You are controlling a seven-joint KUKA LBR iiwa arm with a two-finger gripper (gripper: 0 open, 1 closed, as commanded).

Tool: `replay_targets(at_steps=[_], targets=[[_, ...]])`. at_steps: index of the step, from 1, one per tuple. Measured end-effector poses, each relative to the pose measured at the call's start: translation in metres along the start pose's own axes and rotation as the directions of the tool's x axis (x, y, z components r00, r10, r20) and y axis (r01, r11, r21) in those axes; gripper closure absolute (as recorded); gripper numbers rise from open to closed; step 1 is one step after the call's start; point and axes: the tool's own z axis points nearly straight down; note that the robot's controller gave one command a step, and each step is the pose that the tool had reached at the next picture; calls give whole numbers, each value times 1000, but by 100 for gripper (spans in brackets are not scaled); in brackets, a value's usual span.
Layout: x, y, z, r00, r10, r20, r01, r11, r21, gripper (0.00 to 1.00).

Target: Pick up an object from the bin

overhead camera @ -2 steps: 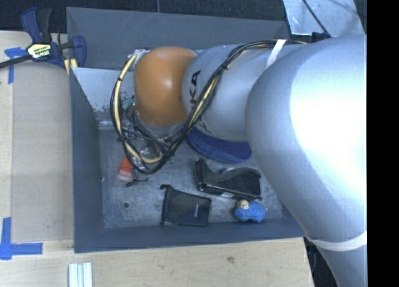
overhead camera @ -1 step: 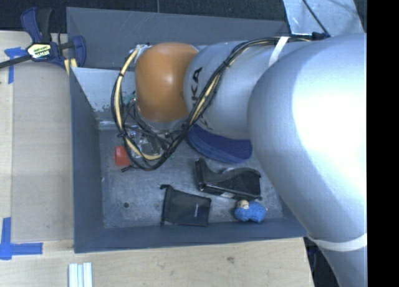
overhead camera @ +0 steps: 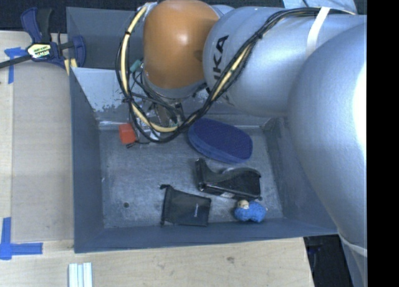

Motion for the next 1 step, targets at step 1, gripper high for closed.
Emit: replay_targets(at_steps=[1], targets=[[-12,-1,-68,1000,-3,0,3,1000,0,100]])
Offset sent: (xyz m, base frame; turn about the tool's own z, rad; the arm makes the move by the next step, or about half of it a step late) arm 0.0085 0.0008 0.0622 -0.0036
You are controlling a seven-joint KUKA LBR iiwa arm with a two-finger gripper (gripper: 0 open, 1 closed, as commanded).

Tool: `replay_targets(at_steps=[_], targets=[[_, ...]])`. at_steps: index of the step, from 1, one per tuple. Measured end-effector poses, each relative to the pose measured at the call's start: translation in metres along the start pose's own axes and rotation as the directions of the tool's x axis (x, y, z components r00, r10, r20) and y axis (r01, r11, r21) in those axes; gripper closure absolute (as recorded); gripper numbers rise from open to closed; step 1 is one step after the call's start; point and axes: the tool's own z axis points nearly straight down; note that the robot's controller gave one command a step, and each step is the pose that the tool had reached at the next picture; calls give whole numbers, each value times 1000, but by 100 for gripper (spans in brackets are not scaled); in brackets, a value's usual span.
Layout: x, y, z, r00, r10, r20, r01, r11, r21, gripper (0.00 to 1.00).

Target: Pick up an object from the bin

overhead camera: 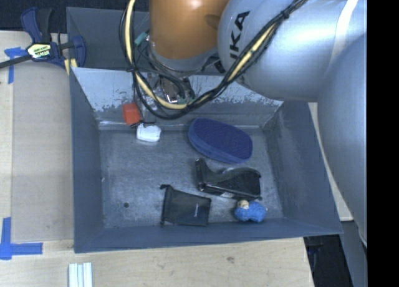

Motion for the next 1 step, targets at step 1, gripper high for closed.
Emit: replay_targets(at_steps=[1], targets=[[-6,-9,6,872,-490,-6,490,872,-4,100]])
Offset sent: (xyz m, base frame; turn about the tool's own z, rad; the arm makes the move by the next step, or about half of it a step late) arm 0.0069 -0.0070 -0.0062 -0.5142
